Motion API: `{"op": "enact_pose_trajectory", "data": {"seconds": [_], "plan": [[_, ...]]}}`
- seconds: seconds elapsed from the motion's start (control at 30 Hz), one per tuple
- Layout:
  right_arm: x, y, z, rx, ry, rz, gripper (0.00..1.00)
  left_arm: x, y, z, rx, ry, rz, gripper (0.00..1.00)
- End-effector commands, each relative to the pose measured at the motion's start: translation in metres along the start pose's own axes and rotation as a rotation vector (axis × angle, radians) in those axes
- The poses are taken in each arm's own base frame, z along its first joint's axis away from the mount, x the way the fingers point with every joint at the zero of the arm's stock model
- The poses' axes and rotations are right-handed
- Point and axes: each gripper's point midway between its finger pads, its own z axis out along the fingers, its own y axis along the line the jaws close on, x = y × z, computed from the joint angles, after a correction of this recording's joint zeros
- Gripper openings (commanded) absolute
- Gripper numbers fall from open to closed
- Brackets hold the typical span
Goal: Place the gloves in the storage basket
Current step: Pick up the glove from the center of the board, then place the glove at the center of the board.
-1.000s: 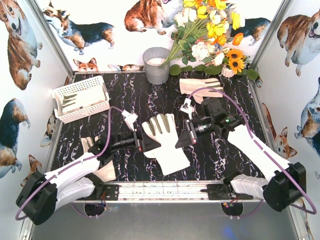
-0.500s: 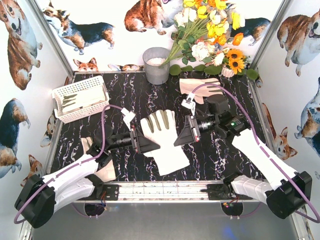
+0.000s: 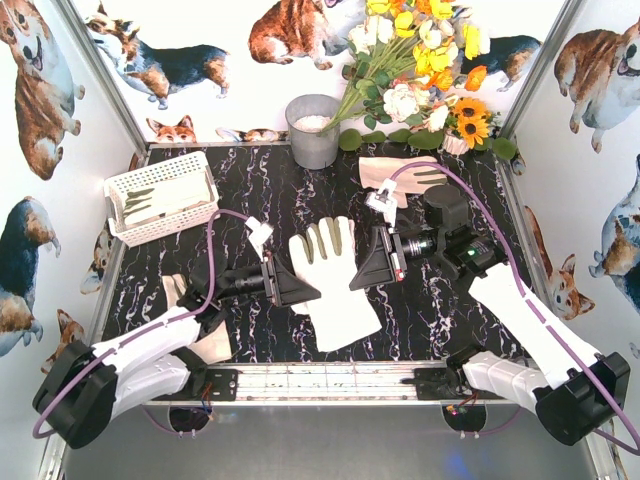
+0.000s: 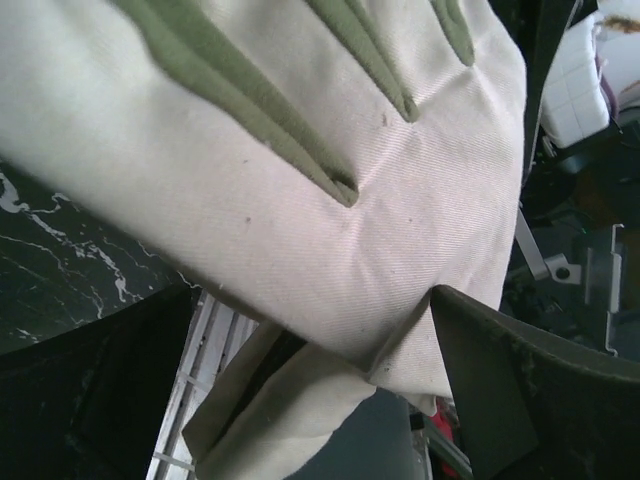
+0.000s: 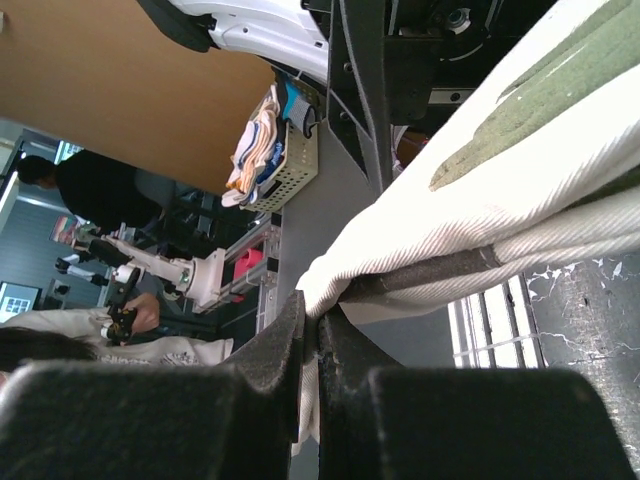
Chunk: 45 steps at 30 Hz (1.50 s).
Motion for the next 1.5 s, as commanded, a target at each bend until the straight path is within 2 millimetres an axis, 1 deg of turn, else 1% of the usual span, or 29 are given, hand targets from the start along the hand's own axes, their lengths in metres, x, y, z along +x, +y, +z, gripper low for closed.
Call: {"op": "enact_pose_trajectory", "data": {"seconds": [0.0, 0.07, 0.17, 0.27, 0.4, 0.53, 0.6, 0.8, 0.97, 1.07, 1.23, 1.37, 1.47], "plan": [[-0.004, 0.015, -0.002, -0.041, -0.006, -0.082, 0.00, -0.006, -0.038, -0.001, 0.164, 0.016, 0.029, 1.00], [-0.004, 0.011, -0.002, -0.033, -0.009, -0.078, 0.00, -0.006, -0.046, -0.002, 0.193, 0.029, 0.028, 1.00], [-0.002, 0.007, -0.001, -0.025, -0.008, -0.073, 0.00, -0.004, -0.053, -0.002, 0.210, 0.041, 0.036, 1.00], [0.002, 0.002, -0.002, -0.009, -0.005, -0.072, 0.00, -0.004, -0.056, -0.003, 0.216, 0.035, 0.036, 1.00], [0.007, -0.012, -0.003, 0.043, -0.002, -0.062, 0.00, -0.007, -0.055, -0.005, 0.209, -0.010, 0.038, 0.97], [0.011, -0.026, -0.006, 0.093, -0.004, -0.054, 0.00, -0.010, -0.048, -0.007, 0.181, -0.061, 0.024, 0.86], [0.011, -0.032, -0.008, 0.117, -0.009, -0.047, 0.00, -0.010, -0.046, -0.009, 0.171, -0.077, 0.019, 0.84], [0.010, -0.046, -0.011, 0.180, -0.032, -0.033, 0.00, -0.013, -0.050, -0.010, 0.181, -0.091, 0.013, 0.70], [0.008, -0.054, -0.010, 0.211, -0.049, -0.026, 0.00, -0.015, -0.053, -0.010, 0.193, -0.102, 0.014, 0.62], [0.008, -0.061, -0.010, 0.234, -0.057, -0.016, 0.00, -0.015, -0.053, -0.010, 0.193, -0.106, 0.010, 0.53], [0.003, -0.073, -0.013, 0.301, -0.094, -0.001, 0.00, -0.014, -0.050, -0.011, 0.186, -0.117, 0.001, 0.47], [-0.003, -0.075, -0.013, 0.303, -0.129, 0.005, 0.00, -0.013, -0.044, -0.013, 0.166, -0.133, -0.016, 0.44], [-0.006, -0.074, -0.013, 0.296, -0.146, 0.001, 0.00, -0.013, -0.037, -0.014, 0.138, -0.153, -0.030, 0.35]]}}
